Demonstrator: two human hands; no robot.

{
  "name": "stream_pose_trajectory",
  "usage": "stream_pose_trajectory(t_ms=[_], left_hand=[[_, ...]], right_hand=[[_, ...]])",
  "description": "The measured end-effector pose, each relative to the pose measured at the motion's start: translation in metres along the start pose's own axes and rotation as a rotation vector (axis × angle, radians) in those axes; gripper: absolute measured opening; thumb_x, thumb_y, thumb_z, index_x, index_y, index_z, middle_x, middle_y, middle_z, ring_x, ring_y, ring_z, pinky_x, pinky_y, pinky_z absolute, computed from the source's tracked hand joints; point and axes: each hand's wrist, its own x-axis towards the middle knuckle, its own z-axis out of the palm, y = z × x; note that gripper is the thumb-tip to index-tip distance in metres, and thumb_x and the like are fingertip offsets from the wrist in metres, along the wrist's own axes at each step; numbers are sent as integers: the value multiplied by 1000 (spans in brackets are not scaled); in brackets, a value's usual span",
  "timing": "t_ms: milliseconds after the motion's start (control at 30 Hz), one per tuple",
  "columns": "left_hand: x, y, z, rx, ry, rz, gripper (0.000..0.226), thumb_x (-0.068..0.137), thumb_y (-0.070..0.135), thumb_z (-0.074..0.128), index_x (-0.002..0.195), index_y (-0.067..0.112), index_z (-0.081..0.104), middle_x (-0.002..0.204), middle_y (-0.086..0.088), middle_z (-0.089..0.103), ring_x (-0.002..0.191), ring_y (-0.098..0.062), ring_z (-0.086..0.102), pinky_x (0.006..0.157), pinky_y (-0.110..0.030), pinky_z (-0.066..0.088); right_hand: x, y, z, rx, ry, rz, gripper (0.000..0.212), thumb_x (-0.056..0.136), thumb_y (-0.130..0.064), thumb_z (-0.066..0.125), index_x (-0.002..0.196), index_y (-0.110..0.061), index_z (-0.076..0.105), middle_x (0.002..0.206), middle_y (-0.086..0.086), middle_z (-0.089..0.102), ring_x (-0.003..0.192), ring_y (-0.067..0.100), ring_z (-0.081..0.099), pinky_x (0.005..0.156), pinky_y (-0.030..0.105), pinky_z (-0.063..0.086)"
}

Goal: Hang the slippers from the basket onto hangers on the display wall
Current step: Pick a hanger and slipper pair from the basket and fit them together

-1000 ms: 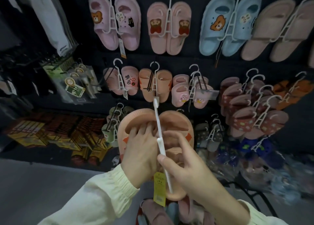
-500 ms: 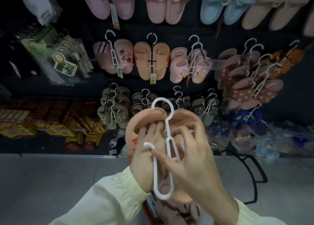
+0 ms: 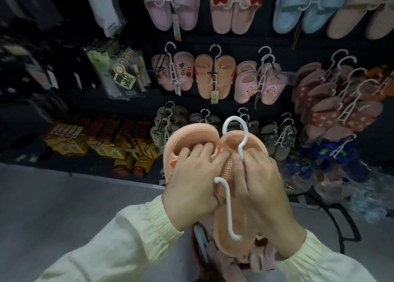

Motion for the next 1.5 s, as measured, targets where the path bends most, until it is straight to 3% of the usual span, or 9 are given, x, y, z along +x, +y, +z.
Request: stream_pose_trajectory(t_ms=[67, 167, 267, 333, 467, 800, 1100, 1400, 1500], left_hand=[[-11, 2, -2, -5, -47, -12, 62, 69, 59, 44, 120, 25, 54, 104, 0, 57, 90, -23, 51, 74, -37, 35], [-22, 2, -2, 35, -133, 10, 87, 68, 72, 61, 138, 25, 42, 118, 0, 51, 103, -22, 47, 83, -38, 35], [-32, 1, 0, 110, -252, 14, 120, 70, 68, 71, 157, 19, 4, 130, 1, 31, 116, -20, 32, 92, -36, 29], [-36, -1, -2, 113, -273, 13, 134, 70, 68, 73, 156, 17, -17, 130, 3, 24, 116, -18, 26, 97, -34, 29], [-44, -5, -9, 69, -263, 5, 138, 73, 53, 77, 150, 14, -30, 129, 2, 22, 111, -16, 22, 99, -33, 31], [-57, -20, -22, -5, -185, 34, 134, 75, 49, 78, 153, 10, -23, 134, -2, 34, 117, -18, 32, 106, -33, 34], [-57, -18, -17, 23, 31, 165, 121, 73, 44, 77, 157, 2, 0, 123, -4, 51, 111, -24, 48, 91, -43, 49], [-56, -13, 1, 65, -5, 237, 107, 81, 40, 70, 158, 5, 6, 143, -6, 43, 125, -29, 42, 101, -46, 45], [-53, -12, 6, 95, 28, 212, 115, 74, 50, 72, 159, 6, 9, 140, -9, 43, 122, -31, 42, 100, -45, 45]], right_hand=[[-3, 10, 4, 53, -23, -25, 37, 104, -32, 30, 77, -19, 52, 75, -5, 52, 76, 17, 50, 80, 40, 41], [-11, 16, 13, 153, -54, -53, 33, 104, -28, 33, 77, -22, 52, 74, -7, 52, 75, 14, 49, 80, 38, 41], [-23, 22, 17, 164, -32, -41, 35, 103, -27, 31, 76, -21, 53, 73, -6, 52, 74, 16, 49, 81, 43, 42], [-32, 28, 19, 123, -16, -35, 36, 102, -28, 29, 76, -20, 53, 73, -6, 51, 75, 17, 48, 83, 44, 41], [-46, 34, 21, 8, -62, -29, 34, 101, -30, 27, 78, -21, 50, 78, -6, 49, 78, 19, 46, 84, 47, 41], [-62, 18, 32, -88, -124, -99, 21, 103, -32, 31, 85, -29, 42, 86, -8, 44, 80, 17, 41, 80, 42, 38], [-37, 11, 28, -85, -67, -74, 31, 104, -37, 32, 84, -26, 54, 85, -10, 49, 83, 15, 46, 84, 43, 38], [-2, 6, 17, -67, 40, -11, 29, 100, -36, 37, 78, -26, 54, 81, -10, 52, 84, 17, 51, 87, 46, 38], [4, 3, 16, -89, 72, -15, 30, 97, -36, 36, 77, -24, 55, 81, -9, 54, 85, 18, 52, 86, 45, 37]])
